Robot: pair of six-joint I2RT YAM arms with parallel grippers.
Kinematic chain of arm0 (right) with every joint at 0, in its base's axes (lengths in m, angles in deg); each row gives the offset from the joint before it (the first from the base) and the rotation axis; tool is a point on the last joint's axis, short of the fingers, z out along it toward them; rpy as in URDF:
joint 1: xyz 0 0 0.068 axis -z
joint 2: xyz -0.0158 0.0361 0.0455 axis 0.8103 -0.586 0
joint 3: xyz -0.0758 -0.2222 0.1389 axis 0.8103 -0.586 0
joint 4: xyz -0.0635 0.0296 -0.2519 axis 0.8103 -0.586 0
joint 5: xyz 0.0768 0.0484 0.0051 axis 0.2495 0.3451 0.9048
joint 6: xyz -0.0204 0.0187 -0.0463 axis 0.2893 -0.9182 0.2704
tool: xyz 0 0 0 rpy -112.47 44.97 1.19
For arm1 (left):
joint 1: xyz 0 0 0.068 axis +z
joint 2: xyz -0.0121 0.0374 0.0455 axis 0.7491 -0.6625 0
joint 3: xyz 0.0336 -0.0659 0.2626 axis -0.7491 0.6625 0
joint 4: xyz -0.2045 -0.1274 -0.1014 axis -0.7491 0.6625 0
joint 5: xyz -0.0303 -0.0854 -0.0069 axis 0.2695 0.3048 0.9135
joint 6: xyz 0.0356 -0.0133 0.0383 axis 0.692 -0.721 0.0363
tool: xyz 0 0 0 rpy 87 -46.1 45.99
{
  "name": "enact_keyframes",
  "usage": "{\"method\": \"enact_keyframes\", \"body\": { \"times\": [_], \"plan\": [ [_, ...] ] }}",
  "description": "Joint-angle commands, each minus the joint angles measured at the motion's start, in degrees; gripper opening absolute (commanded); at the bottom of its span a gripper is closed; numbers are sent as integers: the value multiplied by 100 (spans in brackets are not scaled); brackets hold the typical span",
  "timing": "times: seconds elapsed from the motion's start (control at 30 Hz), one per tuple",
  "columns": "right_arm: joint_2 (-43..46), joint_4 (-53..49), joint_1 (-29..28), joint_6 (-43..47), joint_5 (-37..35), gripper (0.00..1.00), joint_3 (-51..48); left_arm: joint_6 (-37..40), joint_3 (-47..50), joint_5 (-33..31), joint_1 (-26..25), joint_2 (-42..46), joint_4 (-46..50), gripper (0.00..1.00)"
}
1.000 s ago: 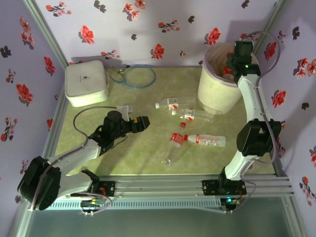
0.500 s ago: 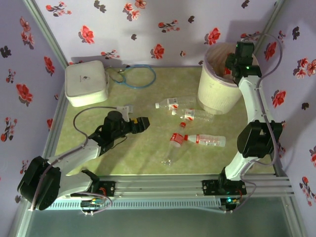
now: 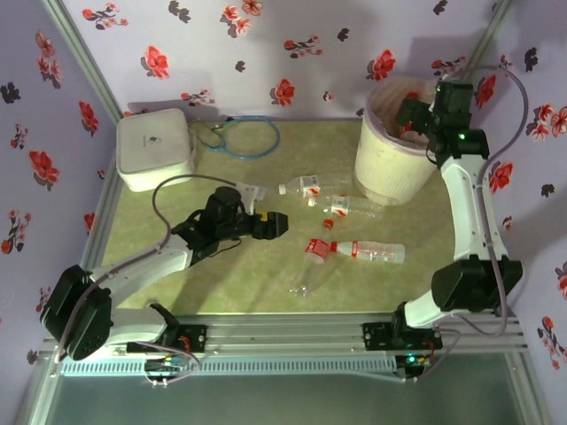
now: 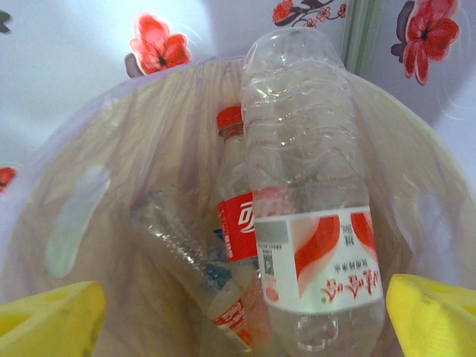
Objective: Put the plastic bottles in the bin
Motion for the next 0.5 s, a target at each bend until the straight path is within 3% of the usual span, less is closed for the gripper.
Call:
{"method": "enact_keyframes", "body": {
  "times": [0.0, 0.2, 0.47],
  "plan": [
    [485, 256, 4, -14, 390, 99, -442, 518, -503, 75, -374, -293, 917, 92],
    [986, 644, 4, -439, 1288, 99, -1040, 887, -1211, -99, -1061, -1094, 1598, 97],
    [1239, 673, 4, -689, 1753, 99, -1509, 1423, -2107, -94, -1713, -2413, 2415, 100]
  ]
}}
